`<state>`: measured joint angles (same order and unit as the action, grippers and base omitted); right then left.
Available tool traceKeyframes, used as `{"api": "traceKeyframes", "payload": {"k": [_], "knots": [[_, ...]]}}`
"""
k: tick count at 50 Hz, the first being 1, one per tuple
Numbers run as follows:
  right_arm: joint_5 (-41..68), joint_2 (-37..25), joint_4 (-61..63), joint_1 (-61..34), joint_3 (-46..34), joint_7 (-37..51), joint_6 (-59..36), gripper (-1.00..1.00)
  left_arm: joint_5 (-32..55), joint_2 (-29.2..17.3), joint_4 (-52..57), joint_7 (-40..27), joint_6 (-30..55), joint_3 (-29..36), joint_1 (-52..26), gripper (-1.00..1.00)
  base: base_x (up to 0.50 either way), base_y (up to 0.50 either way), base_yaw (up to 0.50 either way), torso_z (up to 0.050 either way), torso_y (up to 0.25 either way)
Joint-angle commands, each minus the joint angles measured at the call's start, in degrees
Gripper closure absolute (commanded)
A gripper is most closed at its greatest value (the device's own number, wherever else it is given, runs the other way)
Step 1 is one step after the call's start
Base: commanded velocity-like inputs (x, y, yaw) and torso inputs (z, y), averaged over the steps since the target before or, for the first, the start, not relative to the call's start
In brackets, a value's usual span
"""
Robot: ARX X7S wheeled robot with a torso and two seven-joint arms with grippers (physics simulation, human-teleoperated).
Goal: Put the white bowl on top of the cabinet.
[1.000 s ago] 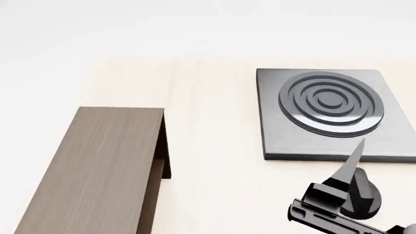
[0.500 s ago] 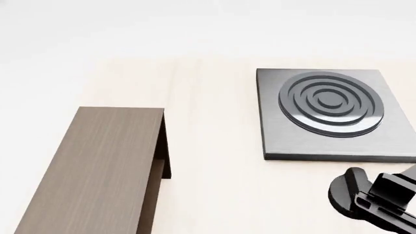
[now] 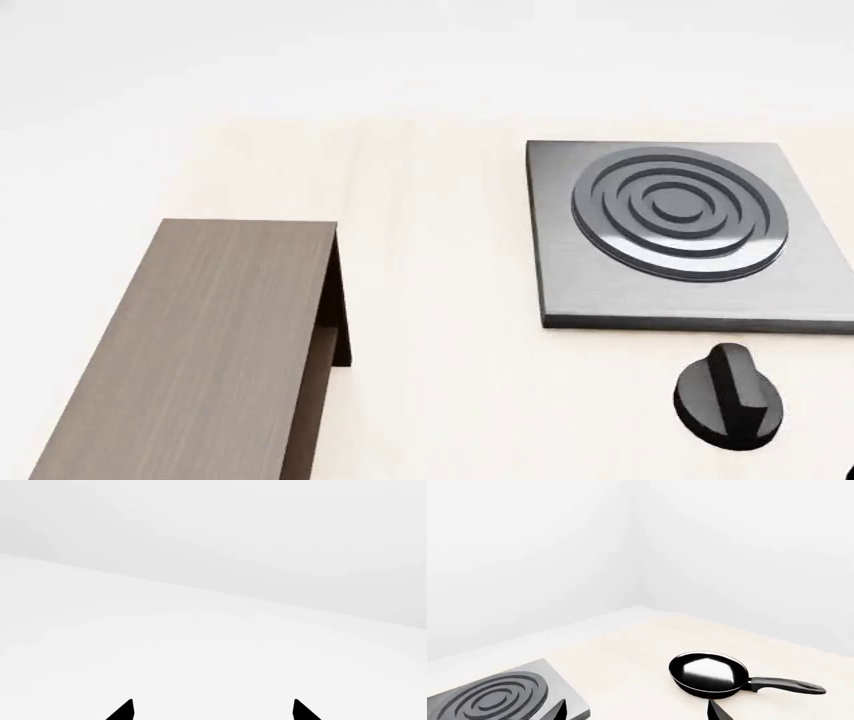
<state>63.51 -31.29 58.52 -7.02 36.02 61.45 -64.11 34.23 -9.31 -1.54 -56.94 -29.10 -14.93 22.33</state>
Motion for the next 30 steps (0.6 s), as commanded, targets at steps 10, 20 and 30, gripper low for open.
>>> {"api": "traceKeyframes", "payload": {"k": [10,20,30], "knots": [[5.4,-2.0,1.1,16.7,16.4,1.5,8.0,-1.0,0.0,-0.2,0.1,-0.3,-0.2,0.3,0.1,-1.0,0.0,0.0,0.0,0.0,0.0],[5.0,0.0,0.0,21.7,21.6,0.5,10.9,-1.0,-0.1,-0.3,0.3,-0.6,0.0,0.5,0.2,-1.0,0.0,0.0,0.0,0.0,0.0],[7.4,1.8,-1.2,25.7,29.4,0.8,13.1,-1.0,0.0,-0.4,0.2,-0.7,-0.2,0.5,0.2,-1.0,0.0,0.0,0.0,0.0,0.0]]}}
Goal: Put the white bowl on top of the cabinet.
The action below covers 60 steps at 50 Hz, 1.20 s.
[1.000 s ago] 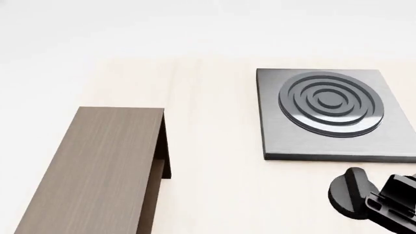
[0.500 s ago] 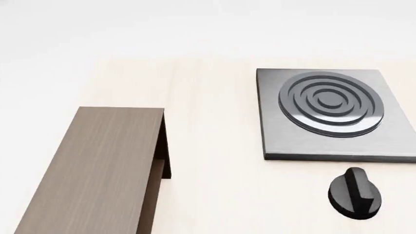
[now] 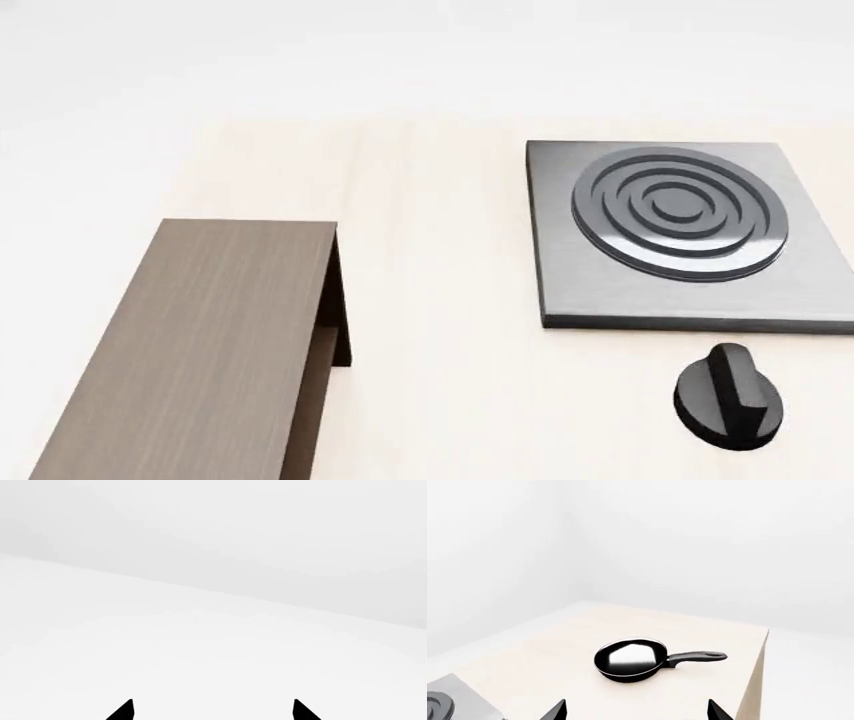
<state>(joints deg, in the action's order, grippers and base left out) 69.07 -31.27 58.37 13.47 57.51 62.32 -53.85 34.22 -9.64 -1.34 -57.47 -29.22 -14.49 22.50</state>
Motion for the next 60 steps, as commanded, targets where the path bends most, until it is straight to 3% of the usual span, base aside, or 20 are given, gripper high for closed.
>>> {"api": "traceKeyframes", "payload": {"k": [1,18,29,48,60], "knots": [[2.0,2.0,-1.2,5.5,8.4,-0.1,2.9,-1.0,0.0,-0.1,0.0,-0.1,-0.1,0.1,0.1,-1.0,0.0,0.0,0.0,0.0,0.0],[3.8,3.4,-3.9,5.3,7.5,2.1,2.7,-1.0,0.1,-0.2,0.0,-0.3,-0.2,0.3,0.1,-1.0,0.0,0.0,0.0,0.0,0.0],[12.9,-1.3,-6.7,3.6,3.1,9.6,-0.6,-1.0,0.1,-0.3,-0.3,-0.4,-0.3,0.5,0.0,-1.0,0.0,0.0,0.0,0.0,0.0],[25.5,-3.5,-11.8,3.6,-0.4,12.5,-0.8,-1.0,0.1,-0.5,-0.3,-0.6,-0.4,0.7,0.1,-1.0,0.0,0.0,0.0,0.0,0.0],[25.4,-3.6,-12.7,2.7,0.2,11.5,0.2,-1.0,0.2,-0.6,-0.3,-0.7,-0.4,0.9,0.1,-1.0,0.0,0.0,0.0,0.0,0.0]]}}
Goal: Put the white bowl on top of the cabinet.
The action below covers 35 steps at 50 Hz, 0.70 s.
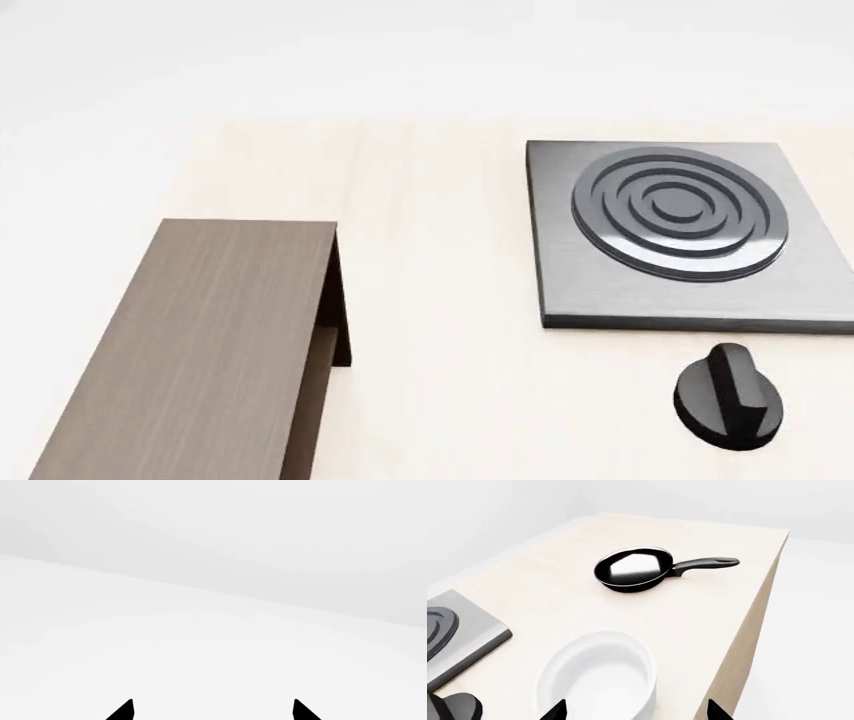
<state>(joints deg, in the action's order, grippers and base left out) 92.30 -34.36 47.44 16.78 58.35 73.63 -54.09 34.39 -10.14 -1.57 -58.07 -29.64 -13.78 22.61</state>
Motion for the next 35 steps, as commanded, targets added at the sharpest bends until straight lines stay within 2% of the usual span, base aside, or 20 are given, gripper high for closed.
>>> {"api": "traceKeyframes", "payload": {"k": [1,35], "knots": [[2.1,-0.6,-1.9,-0.9,-1.0,0.4,0.4,-1.0,0.1,-0.1,-0.1,-0.1,0.0,0.2,-0.1,-1.0,0.0,0.0,0.0,0.0,0.0],[-1.7,-4.6,-12.2,-10.5,-13.0,2.3,0.7,-1.0,0.0,-0.4,-0.6,-0.4,0.0,0.6,-0.3,-1.0,0.0,0.0,0.0,0.0,0.0]]}}
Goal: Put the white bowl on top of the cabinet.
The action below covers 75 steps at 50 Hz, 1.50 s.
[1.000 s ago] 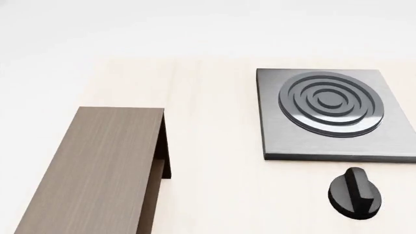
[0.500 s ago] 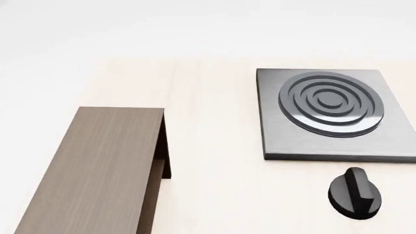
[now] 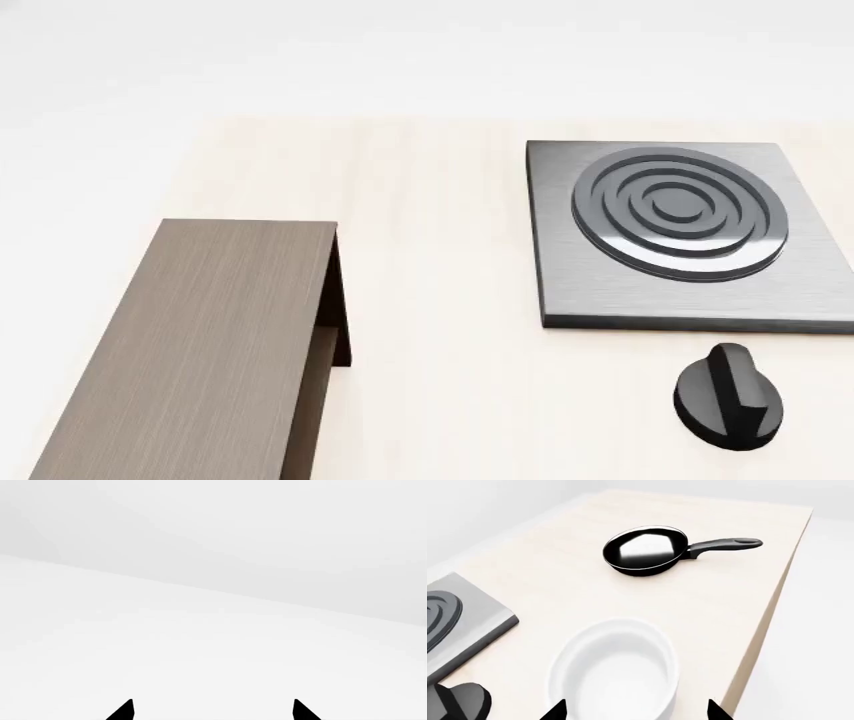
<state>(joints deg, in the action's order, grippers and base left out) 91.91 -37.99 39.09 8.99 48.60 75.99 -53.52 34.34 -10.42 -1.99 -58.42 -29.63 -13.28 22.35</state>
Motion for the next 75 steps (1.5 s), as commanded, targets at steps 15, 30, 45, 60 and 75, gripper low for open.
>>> {"api": "traceKeyframes", "payload": {"k": [15,30,45,60,75], "knots": [[-2.8,-1.6,-8.6,-6.3,-7.5,-0.2,0.4,-1.0,-0.1,-0.2,-0.4,-0.2,-0.2,0.3,-0.1,-1.0,0.0,0.0,0.0,0.0,0.0],[-2.6,-2.0,-10.5,-5.5,-5.0,0.1,1.2,-1.0,-0.1,-0.3,-0.3,-0.5,-0.3,0.5,0.0,-1.0,0.0,0.0,0.0,0.0,0.0],[-5.8,-1.2,-14.6,-6.0,-6.0,-1.5,2.2,-1.0,0.0,-0.5,-0.5,-0.6,-0.3,0.7,-0.1,-1.0,0.0,0.0,0.0,0.0,0.0],[-6.6,-1.3,-20.0,-9.6,-9.6,-2.8,2.6,-1.0,-0.3,-0.6,-0.5,-0.9,-0.2,1.0,-0.1,-1.0,0.0,0.0,0.0,0.0,0.0],[-8.4,-1.6,-25.1,-11.8,-10.7,-4.0,3.7,-1.0,-0.6,-0.9,-0.3,-1.4,-0.1,1.2,-0.1,-1.0,0.0,0.0,0.0,0.0,0.0]]}}
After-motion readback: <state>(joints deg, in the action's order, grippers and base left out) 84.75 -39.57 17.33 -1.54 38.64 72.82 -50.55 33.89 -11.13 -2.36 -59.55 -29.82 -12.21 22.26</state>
